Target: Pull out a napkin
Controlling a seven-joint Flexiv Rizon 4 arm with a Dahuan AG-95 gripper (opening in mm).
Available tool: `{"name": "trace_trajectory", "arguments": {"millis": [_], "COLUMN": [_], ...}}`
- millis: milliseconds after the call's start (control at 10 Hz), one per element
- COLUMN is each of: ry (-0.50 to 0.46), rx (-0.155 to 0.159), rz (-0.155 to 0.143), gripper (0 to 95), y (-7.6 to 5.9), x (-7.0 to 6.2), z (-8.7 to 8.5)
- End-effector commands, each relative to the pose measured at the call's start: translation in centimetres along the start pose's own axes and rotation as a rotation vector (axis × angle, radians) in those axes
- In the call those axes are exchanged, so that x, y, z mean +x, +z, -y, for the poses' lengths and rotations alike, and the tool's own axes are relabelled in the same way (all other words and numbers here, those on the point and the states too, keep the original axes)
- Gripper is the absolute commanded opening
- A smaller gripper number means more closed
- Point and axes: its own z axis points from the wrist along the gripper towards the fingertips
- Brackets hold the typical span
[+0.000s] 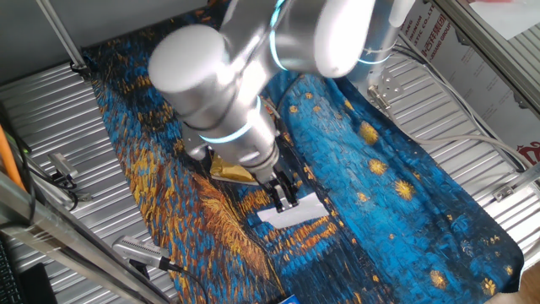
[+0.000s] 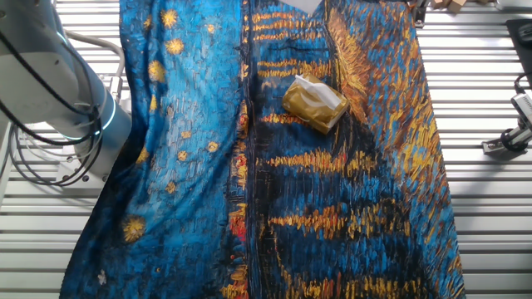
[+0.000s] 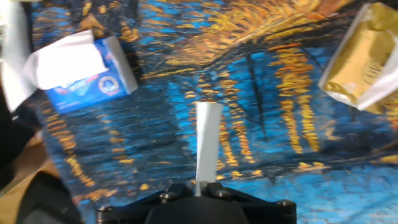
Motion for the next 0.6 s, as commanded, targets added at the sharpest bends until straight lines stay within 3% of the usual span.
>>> {"name": "trace_trajectory", "arguments": {"millis": [100, 500, 600], "ry": [-0.003, 0.001, -0.001], "rx": [-0.016, -0.018, -0.032], "rz": [-0.006, -0.009, -0.014], "gripper": [95.0, 95.0, 95.0], "y": [0.07, 0.06, 0.06], "x": [0.01, 0.0, 0.0], "z": [-0.04, -0.04, -0.04]}}
